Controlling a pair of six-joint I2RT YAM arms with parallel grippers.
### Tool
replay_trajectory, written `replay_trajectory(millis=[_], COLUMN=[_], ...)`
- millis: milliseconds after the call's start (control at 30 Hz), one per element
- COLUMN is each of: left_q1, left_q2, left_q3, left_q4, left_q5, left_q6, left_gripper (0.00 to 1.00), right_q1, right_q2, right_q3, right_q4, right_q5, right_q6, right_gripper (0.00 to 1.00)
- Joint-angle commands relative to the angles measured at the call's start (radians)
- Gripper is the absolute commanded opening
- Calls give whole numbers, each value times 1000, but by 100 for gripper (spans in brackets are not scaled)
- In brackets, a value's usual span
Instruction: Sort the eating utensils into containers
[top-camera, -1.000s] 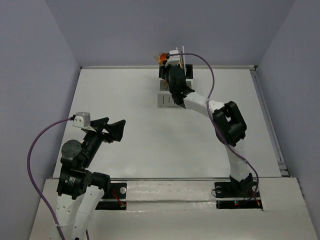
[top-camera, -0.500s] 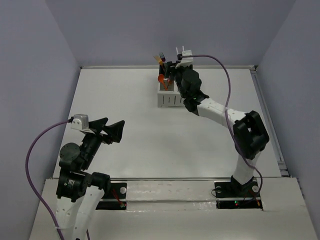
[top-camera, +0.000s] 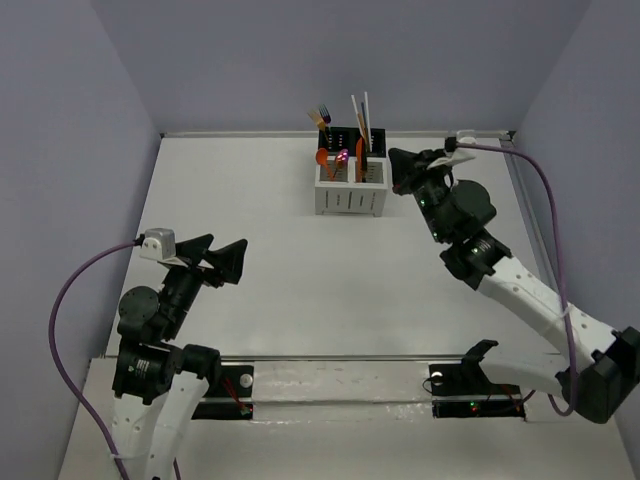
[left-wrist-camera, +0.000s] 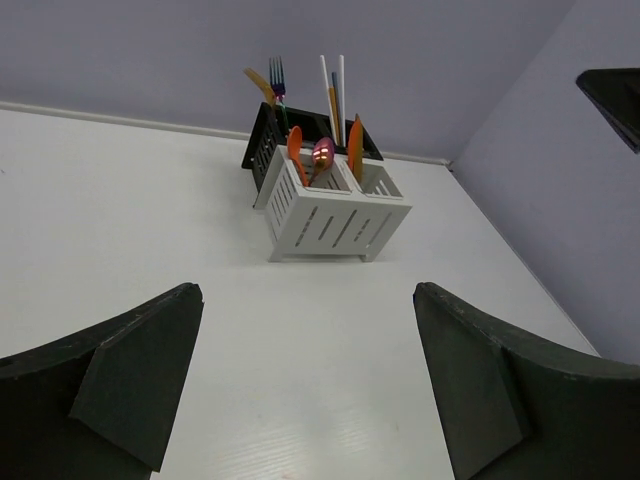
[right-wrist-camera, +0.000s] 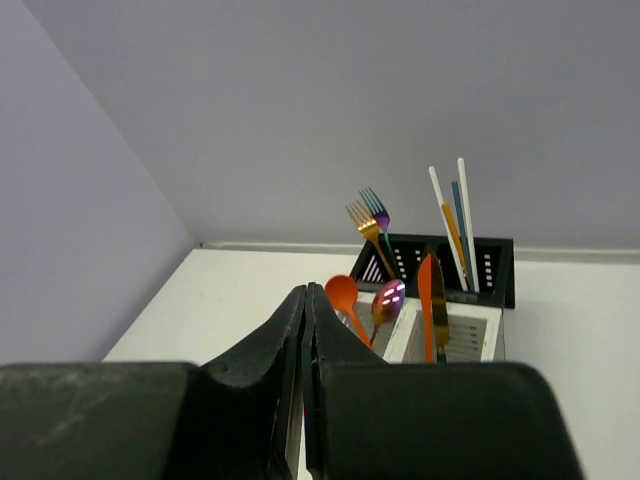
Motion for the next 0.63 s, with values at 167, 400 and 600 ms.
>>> replay_trajectory(millis=[167, 400, 600], left_q1=[6, 6, 6], left_q2=[-13, 22, 36], left_q3=[32, 80, 60], left_q4=[85, 123, 148], left_q5=[4, 47, 60], left_q6=[16, 3, 10], left_gripper=[99, 99, 99], right_q1=[11, 11, 11], right_q2=[-429, -594, -642], right_q3=[-137, -266, -317], right_q4=[-392, -552, -523], right_q5=[58, 130, 132], right_q6=[80, 130, 143], right_gripper=[100, 100, 100])
